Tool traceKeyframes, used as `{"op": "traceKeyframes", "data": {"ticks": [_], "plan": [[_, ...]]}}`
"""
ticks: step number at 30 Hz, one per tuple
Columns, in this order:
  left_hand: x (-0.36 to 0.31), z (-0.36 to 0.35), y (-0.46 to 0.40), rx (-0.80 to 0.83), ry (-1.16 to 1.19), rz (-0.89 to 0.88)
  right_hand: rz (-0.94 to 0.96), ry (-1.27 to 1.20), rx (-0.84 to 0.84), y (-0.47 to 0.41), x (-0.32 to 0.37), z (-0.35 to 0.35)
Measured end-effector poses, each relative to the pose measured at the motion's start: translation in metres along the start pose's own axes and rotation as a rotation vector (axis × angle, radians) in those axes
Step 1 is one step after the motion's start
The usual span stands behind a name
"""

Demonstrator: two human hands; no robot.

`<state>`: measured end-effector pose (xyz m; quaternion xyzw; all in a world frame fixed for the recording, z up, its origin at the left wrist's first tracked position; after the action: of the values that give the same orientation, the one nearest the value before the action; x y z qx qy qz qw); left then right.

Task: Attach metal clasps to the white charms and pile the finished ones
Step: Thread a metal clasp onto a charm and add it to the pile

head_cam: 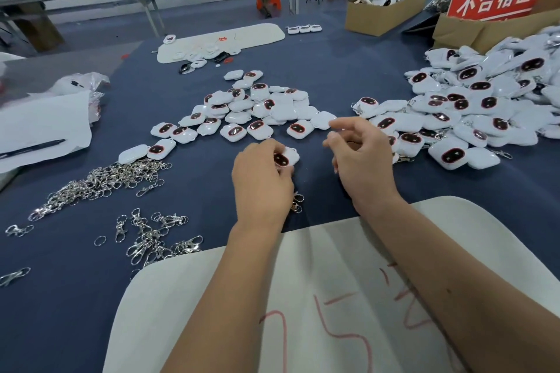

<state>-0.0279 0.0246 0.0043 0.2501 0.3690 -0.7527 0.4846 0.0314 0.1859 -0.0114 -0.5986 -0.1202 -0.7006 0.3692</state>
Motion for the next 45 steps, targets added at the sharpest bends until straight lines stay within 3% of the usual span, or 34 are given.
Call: {"op": "traceKeyframes", "data": {"ticks": [4,8,10,12,15,21,29,33,41,45], "plan": [[-0.005,0.002,0.001,-0.018,0.521,0.088,0.072,0.086,0.124,0.003,0.010,-0.009],[-0.010,0.003,-0.002,0.070,0.602,-0.001,0.117,0.003,0.236,0.007,0.015,-0.011],[-0.004,0.006,-0.004,0.122,0.520,0.016,0.106,0.017,0.168,0.004,0.013,-0.008],[0.004,0.011,-0.006,0.179,0.283,0.003,0.033,-0.013,0.129,0.002,0.010,-0.005],[0.012,0.015,-0.006,0.409,0.034,-0.016,-0.078,-0.109,0.126,0.001,0.006,-0.004],[0.005,0.011,-0.006,0.573,-0.097,-0.066,-0.049,-0.144,0.200,0.005,0.009,-0.007],[0.004,0.011,-0.010,0.194,0.416,-0.092,0.102,-0.017,0.340,0.010,0.020,-0.013],[0.003,0.005,-0.007,0.192,0.487,-0.077,0.169,0.097,0.375,0.012,0.022,-0.017],[0.008,0.005,-0.009,0.235,0.471,-0.059,0.173,0.123,0.217,0.008,0.017,-0.010],[0.010,0.006,-0.011,0.180,0.518,0.008,0.175,0.136,0.160,0.006,0.015,-0.008]]}}
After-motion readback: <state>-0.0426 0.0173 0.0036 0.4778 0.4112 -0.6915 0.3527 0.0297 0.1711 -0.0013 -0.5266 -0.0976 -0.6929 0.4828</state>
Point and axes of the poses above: each hand's wrist, its own y-axis away from the middle knuckle, its own z-axis out of the back of the hand, x = y × z, the point moved 4 cm from there along -y, towards the middle knuckle, and after that the axes turned 8 degrees about y, right-handed, at the moved point
